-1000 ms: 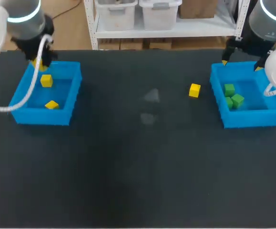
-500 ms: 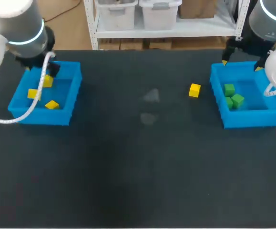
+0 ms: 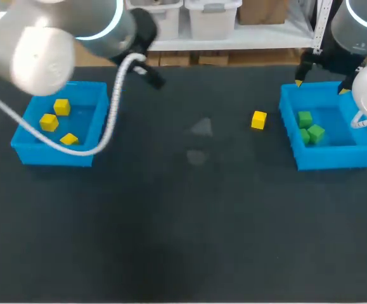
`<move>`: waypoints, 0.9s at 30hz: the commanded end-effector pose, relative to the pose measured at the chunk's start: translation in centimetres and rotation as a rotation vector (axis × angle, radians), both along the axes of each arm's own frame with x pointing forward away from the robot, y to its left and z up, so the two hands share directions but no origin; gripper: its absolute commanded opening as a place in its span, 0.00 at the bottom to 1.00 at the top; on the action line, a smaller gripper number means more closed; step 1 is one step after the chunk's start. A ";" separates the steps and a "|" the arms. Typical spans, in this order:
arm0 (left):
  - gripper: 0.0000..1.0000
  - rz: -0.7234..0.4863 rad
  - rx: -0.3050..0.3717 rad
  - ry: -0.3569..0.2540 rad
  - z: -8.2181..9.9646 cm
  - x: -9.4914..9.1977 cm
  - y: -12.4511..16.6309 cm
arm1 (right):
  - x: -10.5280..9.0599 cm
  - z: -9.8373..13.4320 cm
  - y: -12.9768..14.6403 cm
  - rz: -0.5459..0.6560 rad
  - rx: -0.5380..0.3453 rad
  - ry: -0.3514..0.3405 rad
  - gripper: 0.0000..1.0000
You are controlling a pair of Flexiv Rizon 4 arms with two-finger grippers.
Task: Put the green cubes in the right bin and the yellow cubes in the left bin.
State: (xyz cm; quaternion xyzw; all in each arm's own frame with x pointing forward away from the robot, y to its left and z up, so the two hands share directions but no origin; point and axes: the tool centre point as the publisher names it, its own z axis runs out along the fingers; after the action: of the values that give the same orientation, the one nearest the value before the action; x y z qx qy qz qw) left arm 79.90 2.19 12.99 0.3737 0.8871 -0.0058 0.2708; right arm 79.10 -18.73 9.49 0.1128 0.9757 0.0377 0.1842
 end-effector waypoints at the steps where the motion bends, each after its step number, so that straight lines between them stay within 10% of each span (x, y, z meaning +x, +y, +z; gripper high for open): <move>1: 1.00 -0.315 0.051 0.096 -1.4 3.2 -8.8 | -0.3 0.0 0.0 -0.003 -0.002 -0.007 1.00; 12: 1.00 -0.078 0.044 0.263 -7.1 3.1 -19.0 | -0.3 0.0 0.0 -0.003 -0.002 -0.007 1.00; 27: 1.00 0.077 -0.141 0.352 -9.7 2.8 -21.8 | -0.3 0.0 0.0 -0.003 -0.002 -0.007 1.00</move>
State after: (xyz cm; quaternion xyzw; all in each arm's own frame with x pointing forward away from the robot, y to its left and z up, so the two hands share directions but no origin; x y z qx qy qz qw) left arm 82.05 -19.50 3.59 0.3121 0.9316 -0.1150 0.1465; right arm 79.09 -18.73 9.49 0.1128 0.9757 0.0377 0.1842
